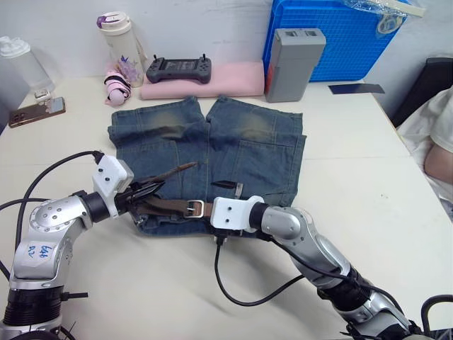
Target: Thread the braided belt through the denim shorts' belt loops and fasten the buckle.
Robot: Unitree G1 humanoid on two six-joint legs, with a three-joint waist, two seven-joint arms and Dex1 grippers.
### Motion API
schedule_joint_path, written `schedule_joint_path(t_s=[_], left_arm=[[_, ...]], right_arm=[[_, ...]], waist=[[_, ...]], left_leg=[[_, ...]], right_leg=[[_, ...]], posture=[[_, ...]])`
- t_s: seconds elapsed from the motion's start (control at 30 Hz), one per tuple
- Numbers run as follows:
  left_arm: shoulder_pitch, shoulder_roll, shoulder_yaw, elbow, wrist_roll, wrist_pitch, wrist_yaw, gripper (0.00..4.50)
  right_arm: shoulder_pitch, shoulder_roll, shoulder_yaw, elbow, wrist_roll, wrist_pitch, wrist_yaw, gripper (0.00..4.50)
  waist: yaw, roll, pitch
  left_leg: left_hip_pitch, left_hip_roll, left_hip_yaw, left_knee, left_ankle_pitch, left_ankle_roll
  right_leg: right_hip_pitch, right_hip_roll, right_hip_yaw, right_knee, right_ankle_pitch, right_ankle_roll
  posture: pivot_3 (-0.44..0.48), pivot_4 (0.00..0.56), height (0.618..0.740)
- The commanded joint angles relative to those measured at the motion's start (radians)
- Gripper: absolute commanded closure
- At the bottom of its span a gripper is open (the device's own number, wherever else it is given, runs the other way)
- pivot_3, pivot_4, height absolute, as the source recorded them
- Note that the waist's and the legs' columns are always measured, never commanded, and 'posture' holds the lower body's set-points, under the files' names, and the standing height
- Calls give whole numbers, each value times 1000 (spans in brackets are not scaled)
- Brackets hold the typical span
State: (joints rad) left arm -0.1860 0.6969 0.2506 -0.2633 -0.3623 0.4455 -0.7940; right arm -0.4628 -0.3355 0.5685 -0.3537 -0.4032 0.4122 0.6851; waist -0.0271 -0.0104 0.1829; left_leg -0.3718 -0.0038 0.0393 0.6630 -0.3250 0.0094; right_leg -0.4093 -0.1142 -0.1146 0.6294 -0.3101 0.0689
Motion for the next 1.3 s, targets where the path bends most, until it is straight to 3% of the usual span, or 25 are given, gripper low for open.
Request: schedule_joint_path(t_s=[0.03,0.33,0.8,0.9,1.07,1.17,1.3], left_arm=[[-17,12,11,-16,-17,-2,6,4500],[-46,19,-11,14,-11,-10,-2,4500],[-53,33,0,14,-18,4,1,4500],[-50,33,-6,15,-11,1,2,4500],[-41,47,-35,36,32,-40,-11,4500],[-31,64,-68,56,77,-86,-23,4500],[-30,99,-121,91,151,-154,-39,4500]], right_arm=[[7,7,17,-11,-26,-7,-8,64],[10,-37,-20,-93,48,16,92,64],[1,21,36,12,-87,4,-26,64],[1,29,33,19,-101,9,-38,875],[2,40,30,24,-114,23,-42,3313],[-1,48,29,26,-129,34,-53,4430],[-13,49,26,26,-166,2,-93,4428]], waist=[[0,0,0],[1,0,0],[1,0,0],[1,0,0],[1,0,0],[1,0,0],[1,0,0]], left_leg=[[0,0,0,0,0,0],[0,0,0,1,0,0],[0,0,0,2,0,0],[0,0,0,3,0,0],[0,0,0,4,0,0],[0,0,0,3,0,0],[0,0,0,4,0,0]], right_leg=[[0,0,0,0,0,0],[0,0,0,0,0,0],[0,0,0,5,0,0],[0,0,0,6,0,0],[0,0,1,7,0,0],[0,0,1,7,0,0],[0,0,1,7,0,0]], posture=[[0,150,712],[0,150,712],[0,150,712],[0,150,712],[0,150,712],[0,150,712],[0,150,712]])
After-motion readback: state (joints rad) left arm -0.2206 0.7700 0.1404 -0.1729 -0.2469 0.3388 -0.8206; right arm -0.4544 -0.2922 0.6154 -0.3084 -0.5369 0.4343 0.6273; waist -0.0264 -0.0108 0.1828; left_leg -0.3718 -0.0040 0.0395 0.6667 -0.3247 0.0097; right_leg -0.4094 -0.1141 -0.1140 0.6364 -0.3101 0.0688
